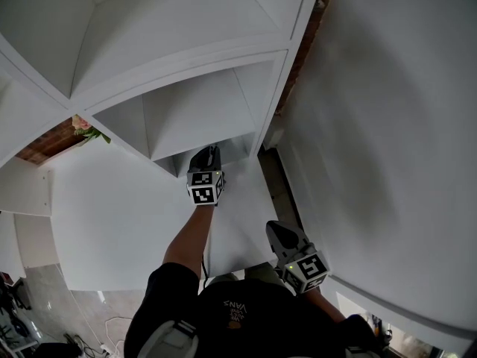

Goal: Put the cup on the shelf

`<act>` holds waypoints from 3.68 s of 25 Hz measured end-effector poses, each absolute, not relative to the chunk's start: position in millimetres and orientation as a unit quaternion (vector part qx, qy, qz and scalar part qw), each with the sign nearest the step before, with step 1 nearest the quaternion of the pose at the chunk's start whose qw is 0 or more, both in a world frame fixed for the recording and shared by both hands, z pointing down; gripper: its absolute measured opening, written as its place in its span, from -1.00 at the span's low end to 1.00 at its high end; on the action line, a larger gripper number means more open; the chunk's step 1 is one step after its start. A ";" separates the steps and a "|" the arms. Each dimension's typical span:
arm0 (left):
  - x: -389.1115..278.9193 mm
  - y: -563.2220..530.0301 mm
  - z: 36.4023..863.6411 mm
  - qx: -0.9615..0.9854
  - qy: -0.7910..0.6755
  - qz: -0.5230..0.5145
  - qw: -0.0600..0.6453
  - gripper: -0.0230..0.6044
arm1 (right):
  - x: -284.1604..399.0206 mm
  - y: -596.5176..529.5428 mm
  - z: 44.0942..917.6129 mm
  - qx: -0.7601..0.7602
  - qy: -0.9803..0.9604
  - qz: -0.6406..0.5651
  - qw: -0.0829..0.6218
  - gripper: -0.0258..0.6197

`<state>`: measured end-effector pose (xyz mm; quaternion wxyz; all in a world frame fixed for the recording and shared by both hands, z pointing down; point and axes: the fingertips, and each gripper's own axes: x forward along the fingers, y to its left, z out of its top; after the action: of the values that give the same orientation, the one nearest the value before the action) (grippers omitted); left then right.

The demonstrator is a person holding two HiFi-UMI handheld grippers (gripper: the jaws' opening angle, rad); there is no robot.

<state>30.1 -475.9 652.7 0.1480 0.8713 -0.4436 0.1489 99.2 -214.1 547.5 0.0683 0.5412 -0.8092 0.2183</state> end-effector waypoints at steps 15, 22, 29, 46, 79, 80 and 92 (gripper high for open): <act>42.7 -515.5 652.8 0.866 -0.455 0.123 0.167 -0.83 | 103.3 -221.1 551.7 0.547 -0.803 0.223 0.077 -0.92; 43.7 -514.2 647.9 0.876 -0.434 0.098 0.188 -0.79 | 96.5 -218.5 548.1 0.545 -0.805 0.222 0.077 -0.92; 33.2 -500.3 635.8 0.881 -0.419 0.060 0.209 -0.59 | 87.2 -218.2 543.7 0.540 -0.811 0.214 0.075 -0.92; -6.0 -404.0 597.3 0.918 -0.361 0.066 0.152 -0.59 | 60.5 -201.2 528.7 0.547 -0.814 0.187 0.064 -0.92; -135.2 -232.7 491.5 0.928 -0.354 0.063 0.093 -0.90 | 18.2 -170.4 484.3 0.585 -0.800 0.127 0.039 -0.92; -138.1 -230.1 489.3 0.928 -0.356 0.062 0.092 -0.90 | 17.2 -170.0 482.9 0.585 -0.800 0.125 0.040 -0.92; -156.9 -203.3 472.2 0.923 -0.374 0.047 0.081 -0.90 | 6.7 -163.8 477.0 0.580 -0.805 0.119 0.038 -0.92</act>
<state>-156.9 -203.3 472.2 0.0815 0.9225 -0.3742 0.0473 6.7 -163.8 477.0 0.0384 0.5801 -0.8050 0.1185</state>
